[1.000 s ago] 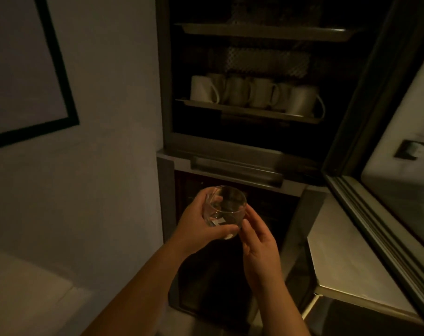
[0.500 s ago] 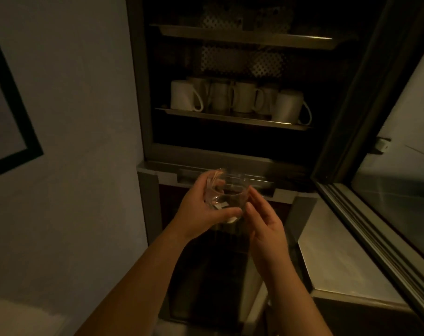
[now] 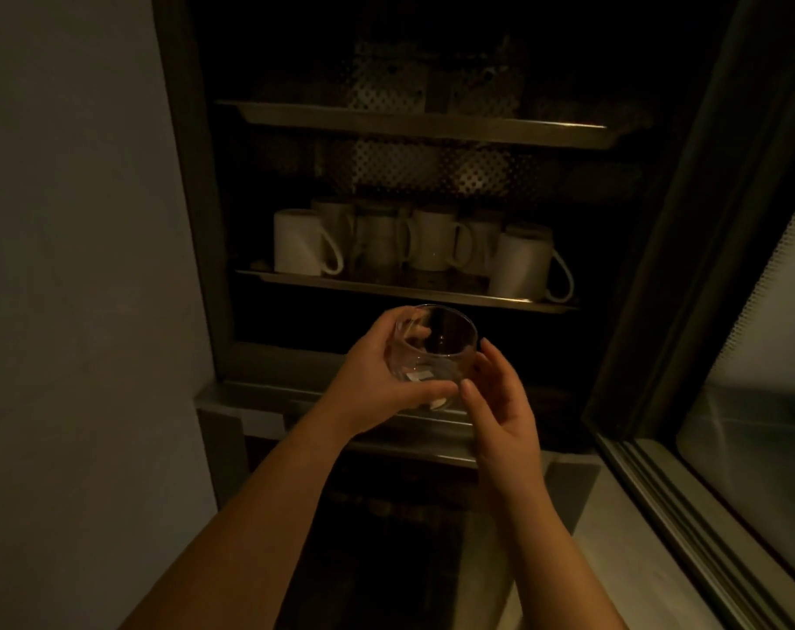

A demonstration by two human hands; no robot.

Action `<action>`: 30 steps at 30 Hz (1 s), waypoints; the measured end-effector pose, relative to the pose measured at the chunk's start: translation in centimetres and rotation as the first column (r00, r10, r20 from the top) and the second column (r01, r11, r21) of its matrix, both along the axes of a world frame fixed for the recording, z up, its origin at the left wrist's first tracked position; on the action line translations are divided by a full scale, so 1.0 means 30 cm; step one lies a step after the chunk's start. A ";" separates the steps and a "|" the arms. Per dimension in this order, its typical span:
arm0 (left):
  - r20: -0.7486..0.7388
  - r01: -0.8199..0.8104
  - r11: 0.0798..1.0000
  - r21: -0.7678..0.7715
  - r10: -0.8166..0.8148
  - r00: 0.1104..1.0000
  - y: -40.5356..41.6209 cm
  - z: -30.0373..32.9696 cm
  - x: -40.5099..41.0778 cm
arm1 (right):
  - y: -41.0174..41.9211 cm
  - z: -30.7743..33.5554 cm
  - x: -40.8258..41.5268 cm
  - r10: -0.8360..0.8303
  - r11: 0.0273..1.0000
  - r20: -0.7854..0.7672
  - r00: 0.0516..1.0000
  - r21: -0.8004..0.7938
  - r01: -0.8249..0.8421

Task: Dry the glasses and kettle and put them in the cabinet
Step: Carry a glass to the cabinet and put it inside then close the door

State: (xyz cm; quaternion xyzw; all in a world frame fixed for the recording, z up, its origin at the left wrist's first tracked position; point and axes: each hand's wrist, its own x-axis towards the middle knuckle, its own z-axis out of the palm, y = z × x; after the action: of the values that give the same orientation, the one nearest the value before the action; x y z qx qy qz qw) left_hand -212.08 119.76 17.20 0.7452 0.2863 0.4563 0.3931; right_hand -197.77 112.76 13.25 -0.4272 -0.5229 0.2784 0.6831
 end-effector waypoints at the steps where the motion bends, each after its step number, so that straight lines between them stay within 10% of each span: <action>1: 0.008 0.004 1.000 -0.007 -0.004 1.000 0.017 0.015 0.005 | 0.014 0.008 0.007 -0.004 1.000 0.028 1.000 0.016 0.004; 6: 0.059 0.044 0.998 -0.051 -0.041 0.997 0.090 0.090 0.029 | 0.093 0.015 0.010 -0.163 0.982 0.299 0.940 0.139 0.126; 19: 0.286 0.371 0.910 -0.185 -0.311 0.906 0.267 0.148 0.066 | 0.269 0.105 -0.038 -0.483 0.840 0.183 0.857 0.375 0.393; 23: 0.105 0.161 0.971 0.179 -0.182 0.978 0.278 0.172 -0.004 | 0.276 0.151 0.004 -0.519 0.834 0.258 0.814 0.359 0.418; 26: -0.128 -0.035 0.736 0.676 0.163 0.978 0.277 0.204 -0.023 | 0.283 0.194 0.043 -0.519 0.849 0.271 0.810 0.275 0.452; 30: -0.173 0.016 0.503 0.864 0.267 0.948 0.320 0.208 0.052 | 0.296 0.250 0.065 -0.559 0.827 0.338 0.757 0.294 0.479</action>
State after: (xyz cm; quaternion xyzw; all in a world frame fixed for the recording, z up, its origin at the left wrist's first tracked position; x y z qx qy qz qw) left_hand -210.51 129.37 23.45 0.8753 0.1311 0.4533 -0.1057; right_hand -195.81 121.64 20.74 -0.5375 -0.5384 -0.0700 0.6453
